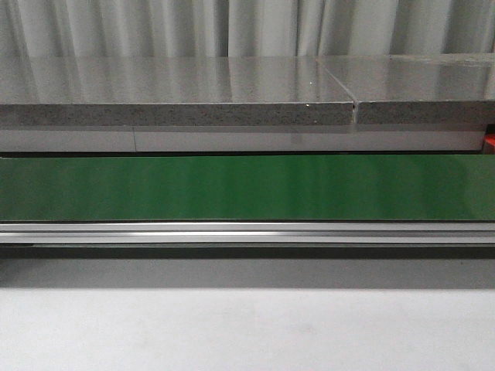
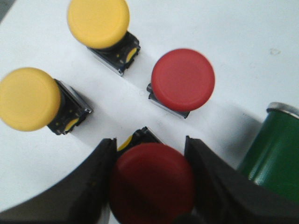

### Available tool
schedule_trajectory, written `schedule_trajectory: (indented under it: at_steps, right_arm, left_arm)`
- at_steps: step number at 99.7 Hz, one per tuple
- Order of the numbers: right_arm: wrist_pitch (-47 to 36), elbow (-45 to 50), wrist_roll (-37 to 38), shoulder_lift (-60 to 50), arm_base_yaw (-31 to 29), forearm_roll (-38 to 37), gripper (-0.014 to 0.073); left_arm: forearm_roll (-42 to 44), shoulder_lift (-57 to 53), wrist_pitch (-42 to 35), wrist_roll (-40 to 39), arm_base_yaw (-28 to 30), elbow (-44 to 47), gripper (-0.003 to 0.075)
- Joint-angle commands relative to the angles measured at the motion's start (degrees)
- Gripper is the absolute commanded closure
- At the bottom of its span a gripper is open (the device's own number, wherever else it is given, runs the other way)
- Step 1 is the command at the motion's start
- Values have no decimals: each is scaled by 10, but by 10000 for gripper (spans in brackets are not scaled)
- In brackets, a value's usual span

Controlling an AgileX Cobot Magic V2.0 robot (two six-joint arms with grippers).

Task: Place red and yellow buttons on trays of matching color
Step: 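Grasp the red button with the left gripper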

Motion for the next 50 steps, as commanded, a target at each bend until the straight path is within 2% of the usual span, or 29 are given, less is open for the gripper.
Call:
schedule_trajectory:
  at_steps: [1, 17, 31, 50]
  right_arm:
    - [-38, -14, -4, -3, 1, 10, 662]
    - [-38, -14, -4, -3, 1, 10, 662]
    - [-38, -14, -4, -3, 1, 10, 662]
    - [-38, -14, -4, -3, 1, 10, 662]
  left_arm:
    - [11, -61, -10, -1, -4, -15, 739]
    - [12, -128, 18, 1, -5, -15, 739]
    - [10, -173, 57, 38, -22, -15, 739]
    - [-65, -191, 85, 117, -62, -15, 739]
